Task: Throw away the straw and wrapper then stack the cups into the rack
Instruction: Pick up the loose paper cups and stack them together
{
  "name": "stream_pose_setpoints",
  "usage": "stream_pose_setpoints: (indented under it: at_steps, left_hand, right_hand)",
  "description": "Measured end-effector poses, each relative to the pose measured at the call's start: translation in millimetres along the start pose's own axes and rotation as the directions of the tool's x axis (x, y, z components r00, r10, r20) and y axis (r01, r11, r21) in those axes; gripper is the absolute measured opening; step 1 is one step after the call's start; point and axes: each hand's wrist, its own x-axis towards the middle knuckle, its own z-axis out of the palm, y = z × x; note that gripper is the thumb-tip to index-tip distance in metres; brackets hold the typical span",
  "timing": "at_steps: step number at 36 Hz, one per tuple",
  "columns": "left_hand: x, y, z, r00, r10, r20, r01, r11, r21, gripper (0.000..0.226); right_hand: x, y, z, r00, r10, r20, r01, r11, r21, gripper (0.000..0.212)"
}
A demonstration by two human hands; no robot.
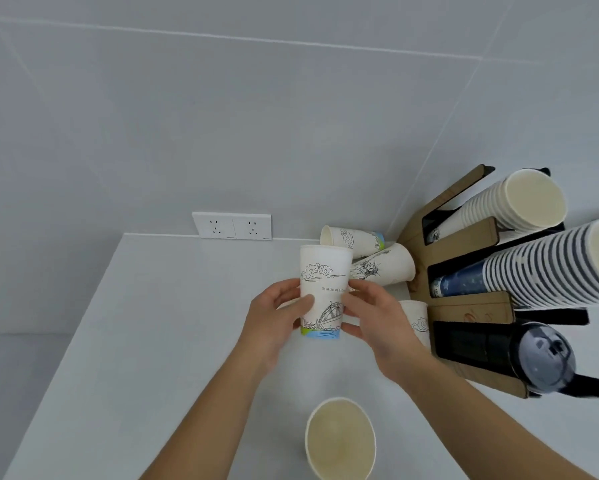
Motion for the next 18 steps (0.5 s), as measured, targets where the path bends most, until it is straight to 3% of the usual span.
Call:
stream_pose_setpoints:
  at_steps: [9,18]
  left_hand:
    - [-61,27,1,0.978,0.191,0.082,-0.192,0.981,0.016,0.037]
    - [-106,32,0,0.943,0.294,0.158,-0.312,0.944,0.105,0.052]
  right_hand:
    - [-59,-19,-12,0.98,-0.19,0.051,0.194,0.977,-0.085,0.033]
    - [-107,-22,-32,0.936,-0.33,0.121,0.345,0.928,-0.138,0.036]
